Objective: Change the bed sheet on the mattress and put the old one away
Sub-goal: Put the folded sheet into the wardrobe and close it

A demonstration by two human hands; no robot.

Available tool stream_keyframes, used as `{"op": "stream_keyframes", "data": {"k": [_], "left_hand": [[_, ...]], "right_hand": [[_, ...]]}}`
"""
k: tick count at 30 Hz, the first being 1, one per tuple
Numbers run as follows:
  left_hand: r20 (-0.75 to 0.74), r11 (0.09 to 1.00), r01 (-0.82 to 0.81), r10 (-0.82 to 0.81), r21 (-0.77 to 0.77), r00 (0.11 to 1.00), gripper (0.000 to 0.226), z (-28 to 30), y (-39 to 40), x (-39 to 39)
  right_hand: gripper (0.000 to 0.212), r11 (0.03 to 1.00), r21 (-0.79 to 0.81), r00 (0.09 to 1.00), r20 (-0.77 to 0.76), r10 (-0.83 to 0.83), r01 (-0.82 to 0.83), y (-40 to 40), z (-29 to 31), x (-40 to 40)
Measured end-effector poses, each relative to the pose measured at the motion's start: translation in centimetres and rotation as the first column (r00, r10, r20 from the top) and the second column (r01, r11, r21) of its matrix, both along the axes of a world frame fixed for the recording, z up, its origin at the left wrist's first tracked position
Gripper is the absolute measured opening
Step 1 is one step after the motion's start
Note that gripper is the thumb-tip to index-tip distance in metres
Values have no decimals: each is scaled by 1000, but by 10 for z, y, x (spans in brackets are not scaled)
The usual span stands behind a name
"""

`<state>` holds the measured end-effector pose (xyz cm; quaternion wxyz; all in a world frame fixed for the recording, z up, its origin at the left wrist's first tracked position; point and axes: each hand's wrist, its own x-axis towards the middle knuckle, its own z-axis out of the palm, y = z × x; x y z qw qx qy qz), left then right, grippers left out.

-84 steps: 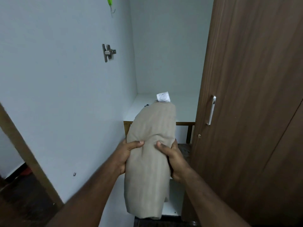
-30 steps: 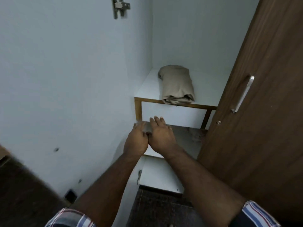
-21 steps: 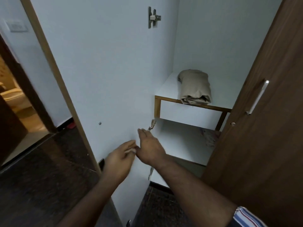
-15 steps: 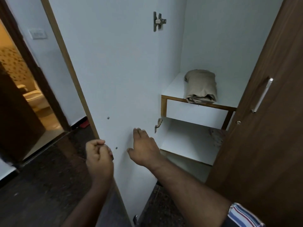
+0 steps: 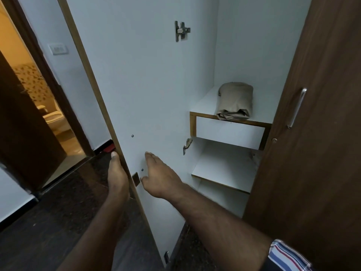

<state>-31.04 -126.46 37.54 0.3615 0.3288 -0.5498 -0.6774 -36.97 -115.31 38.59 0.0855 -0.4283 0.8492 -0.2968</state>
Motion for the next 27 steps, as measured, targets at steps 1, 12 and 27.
{"op": "stream_keyframes", "data": {"k": [1, 12, 27], "left_hand": [[9, 999, 21, -20, -26, 1000, 41, -2, 2, 1], [210, 873, 336, -276, -353, 938, 18, -9, 62, -30], [410, 487, 648, -511, -586, 755, 16, 1, 186, -189]], "right_hand": [[75, 1000, -20, 1000, 7, -14, 15, 5, 1, 1], [65, 903, -285, 947, 107, -304, 323, 85, -17, 0], [43, 727, -422, 811, 37, -584, 542, 214, 9, -93]]}}
